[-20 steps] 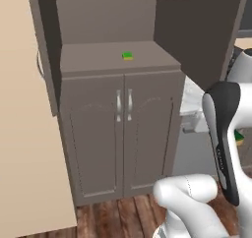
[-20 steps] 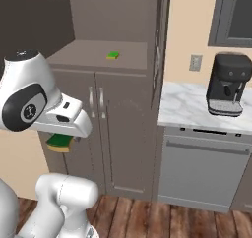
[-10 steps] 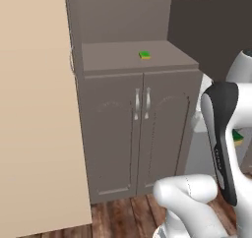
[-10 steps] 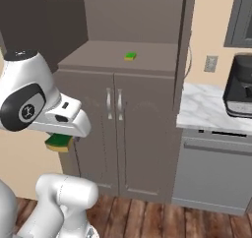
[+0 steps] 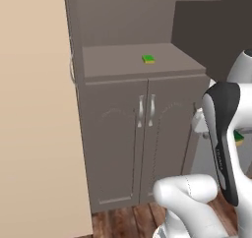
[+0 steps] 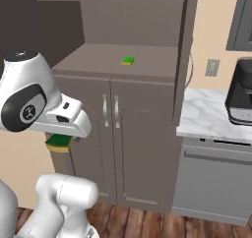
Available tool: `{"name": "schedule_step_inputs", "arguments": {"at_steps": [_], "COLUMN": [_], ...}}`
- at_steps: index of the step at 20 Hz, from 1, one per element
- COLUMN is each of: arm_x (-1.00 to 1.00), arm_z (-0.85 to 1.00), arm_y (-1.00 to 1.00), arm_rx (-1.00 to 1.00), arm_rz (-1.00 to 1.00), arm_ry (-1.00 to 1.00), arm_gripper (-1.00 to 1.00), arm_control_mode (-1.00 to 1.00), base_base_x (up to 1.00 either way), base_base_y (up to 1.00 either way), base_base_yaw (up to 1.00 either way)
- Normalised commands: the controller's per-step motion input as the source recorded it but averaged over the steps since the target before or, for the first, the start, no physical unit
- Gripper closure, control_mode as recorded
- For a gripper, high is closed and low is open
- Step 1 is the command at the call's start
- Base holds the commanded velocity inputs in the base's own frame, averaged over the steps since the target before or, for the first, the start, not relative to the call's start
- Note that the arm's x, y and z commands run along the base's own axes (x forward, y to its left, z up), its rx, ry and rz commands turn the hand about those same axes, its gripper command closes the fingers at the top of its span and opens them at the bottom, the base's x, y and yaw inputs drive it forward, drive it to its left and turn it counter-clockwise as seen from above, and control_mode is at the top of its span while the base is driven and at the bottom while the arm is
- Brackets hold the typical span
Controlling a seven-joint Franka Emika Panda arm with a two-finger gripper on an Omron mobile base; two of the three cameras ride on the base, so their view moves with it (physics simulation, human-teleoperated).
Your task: Pick up the sponge and sponge from the sink, and place them back in the cabinet, and close the cabinet doors.
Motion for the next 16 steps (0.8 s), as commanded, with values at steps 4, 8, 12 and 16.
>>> {"name": "schedule_step_inputs", "arguments": {"at_steps": [4,8,12,16], "arm_x": [0.00,0.00,0.00,0.00], "arm_z": [0.00,0.00,0.00,0.00], "arm_y": [0.00,0.00,0.00,0.00], "arm_rx": [0.00,0.00,0.00,0.00], "arm_rz": [0.00,0.00,0.00,0.00], "arm_ry": [0.00,0.00,0.00,0.00], "arm_gripper": [1.00,1.00,1.00,1.00], "arm_control_mode": [1.00,1.00,1.00,1.00], "base_base_x": [0.47,0.46,0.44,0.32], "base_base_y": [-0.04,-0.07,-0.19,-0.21], "base_base_yaw": [0.00,0.00,0.00,0.00]}}
